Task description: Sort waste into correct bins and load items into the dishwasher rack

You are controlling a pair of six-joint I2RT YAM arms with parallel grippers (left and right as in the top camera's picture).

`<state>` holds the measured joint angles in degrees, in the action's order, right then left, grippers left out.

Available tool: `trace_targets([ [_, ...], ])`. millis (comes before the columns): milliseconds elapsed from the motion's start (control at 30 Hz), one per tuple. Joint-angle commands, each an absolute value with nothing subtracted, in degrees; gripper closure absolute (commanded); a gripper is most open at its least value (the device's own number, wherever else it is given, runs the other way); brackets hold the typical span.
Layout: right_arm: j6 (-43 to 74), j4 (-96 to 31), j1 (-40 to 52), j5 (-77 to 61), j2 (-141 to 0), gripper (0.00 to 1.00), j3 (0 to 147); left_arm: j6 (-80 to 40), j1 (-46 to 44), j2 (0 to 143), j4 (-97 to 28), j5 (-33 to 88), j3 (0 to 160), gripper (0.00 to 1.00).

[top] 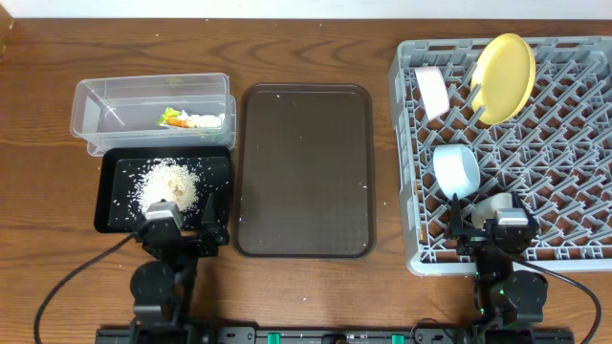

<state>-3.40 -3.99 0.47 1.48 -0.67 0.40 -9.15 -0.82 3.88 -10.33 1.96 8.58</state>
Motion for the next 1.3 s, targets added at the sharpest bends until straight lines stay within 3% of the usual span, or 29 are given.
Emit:
trace_targets([
  [0,-3.92,-4.25,-0.21,1.23,-0.27,0.01,0.32,-8.78,0.3,-0.03,-5.02,0.38,4.05,0.06],
  [133,-3.92,-4.25,-0.19,1.23,-0.27,0.01,0.32,-6.11,1.02,0.1,3.31,0.36,0.21,0.06],
  [400,-3.92,-4.25,-0.21,1.23,-0.27,0.01,0.32,-4.32,0.99,0.1,-3.97,0.6,0.23,0.06],
  [1267,-3.92,-4.25,-0.21,1.23,-0.3,0.01,0.32,-4.32,0.99,0.67,-4.05,0.6,0.23,0.06],
])
